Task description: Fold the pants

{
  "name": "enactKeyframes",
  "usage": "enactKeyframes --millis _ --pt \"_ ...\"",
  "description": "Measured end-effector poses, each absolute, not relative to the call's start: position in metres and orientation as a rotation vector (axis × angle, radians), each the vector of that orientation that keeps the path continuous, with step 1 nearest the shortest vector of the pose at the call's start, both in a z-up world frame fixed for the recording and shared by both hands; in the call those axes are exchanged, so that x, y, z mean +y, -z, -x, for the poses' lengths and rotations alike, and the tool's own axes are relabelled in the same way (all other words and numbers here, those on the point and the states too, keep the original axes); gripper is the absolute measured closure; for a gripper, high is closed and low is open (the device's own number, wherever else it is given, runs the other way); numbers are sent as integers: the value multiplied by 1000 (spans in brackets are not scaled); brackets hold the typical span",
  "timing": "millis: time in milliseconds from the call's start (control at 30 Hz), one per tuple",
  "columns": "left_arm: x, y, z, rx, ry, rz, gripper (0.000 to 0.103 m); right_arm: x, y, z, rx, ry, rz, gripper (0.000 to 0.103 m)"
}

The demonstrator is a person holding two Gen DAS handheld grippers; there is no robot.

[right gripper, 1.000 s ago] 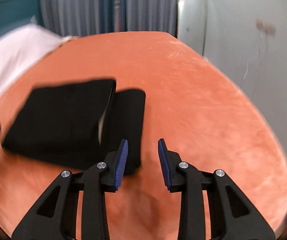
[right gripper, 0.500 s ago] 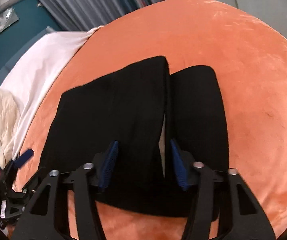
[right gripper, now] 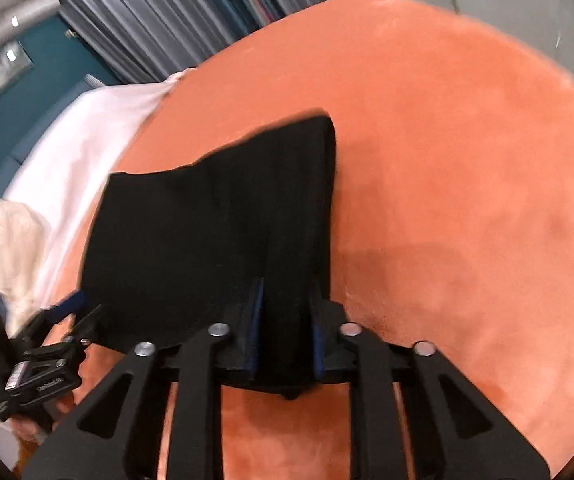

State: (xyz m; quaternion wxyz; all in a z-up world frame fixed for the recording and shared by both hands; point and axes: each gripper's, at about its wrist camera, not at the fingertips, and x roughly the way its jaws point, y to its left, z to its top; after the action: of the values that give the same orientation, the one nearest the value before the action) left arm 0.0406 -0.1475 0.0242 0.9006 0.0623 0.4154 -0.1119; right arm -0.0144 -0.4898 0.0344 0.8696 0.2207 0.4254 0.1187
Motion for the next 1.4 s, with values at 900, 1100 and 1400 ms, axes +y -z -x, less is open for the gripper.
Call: enactKeyframes --millis 900,1100,1400 --pt "-24 -75 -46 1058 509 375 81 -484 -93 55 830 -449 -684 73" --pt "-31 11 18 1178 411 241 44 -486 -12 101 961 -344 -625 60" --pt "-28 -112 33 789 237 126 39 -472 -131 142 624 -153 -348 64"
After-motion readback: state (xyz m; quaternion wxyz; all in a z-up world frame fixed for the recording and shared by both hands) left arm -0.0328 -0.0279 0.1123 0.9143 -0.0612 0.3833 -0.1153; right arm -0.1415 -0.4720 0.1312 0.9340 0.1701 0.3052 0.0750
